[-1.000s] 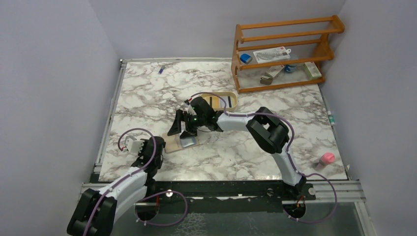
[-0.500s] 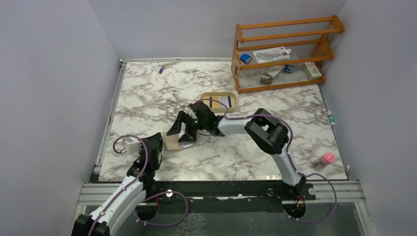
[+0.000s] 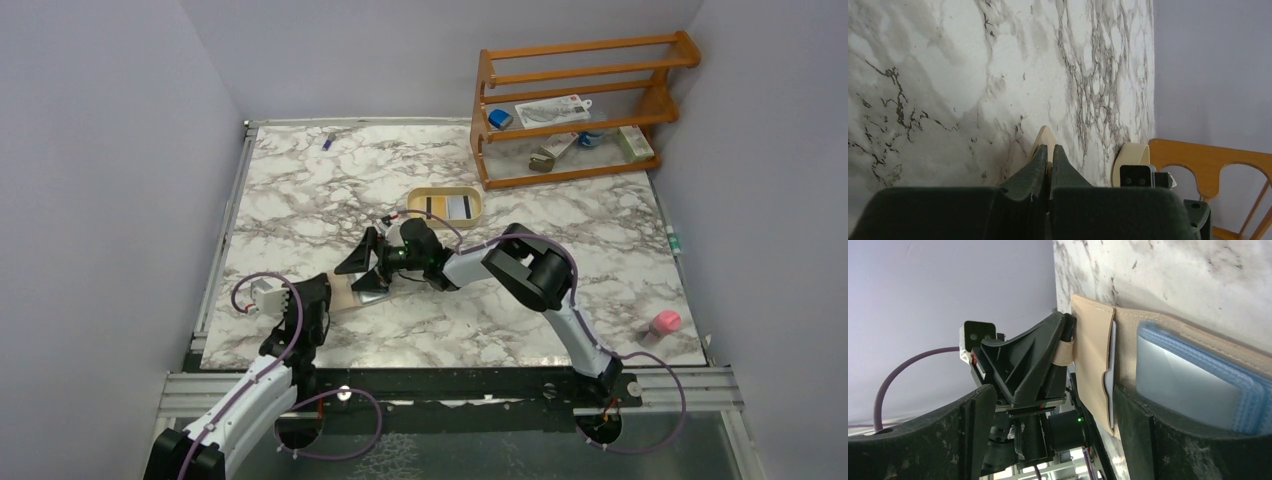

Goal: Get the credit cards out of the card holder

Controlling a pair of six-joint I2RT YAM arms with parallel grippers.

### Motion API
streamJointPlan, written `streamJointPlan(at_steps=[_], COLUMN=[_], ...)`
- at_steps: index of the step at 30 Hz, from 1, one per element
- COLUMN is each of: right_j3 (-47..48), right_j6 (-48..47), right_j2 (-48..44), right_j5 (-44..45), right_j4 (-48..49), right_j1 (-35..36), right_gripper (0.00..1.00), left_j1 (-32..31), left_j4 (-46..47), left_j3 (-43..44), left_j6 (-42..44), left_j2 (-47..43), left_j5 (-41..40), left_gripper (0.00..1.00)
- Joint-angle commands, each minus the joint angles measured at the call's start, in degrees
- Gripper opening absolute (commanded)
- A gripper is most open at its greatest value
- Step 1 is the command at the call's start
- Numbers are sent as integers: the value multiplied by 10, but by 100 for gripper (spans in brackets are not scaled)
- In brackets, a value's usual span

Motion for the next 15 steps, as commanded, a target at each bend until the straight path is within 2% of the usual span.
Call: streamJointPlan(at_steps=[1,3,7,15], right_j3=[-5,3,24,12], right_j6=[30,31,-16,78], right_j2=[42,45,37,94], right_j5=[-38,-44,-38,-50], right_j4=[74,79,-5,210], right_j1=[12,12,16,26], right_gripper=[90,90,90,90], left_j1=[0,0,0,0], left_j4=[1,-2,9,65], left_j3=[-73,-71,-74,-76], left_j6=[15,13,8,6], left_j2=[0,3,7,44], left_j5=[16,17,25,56], left_gripper=[0,0,0,0])
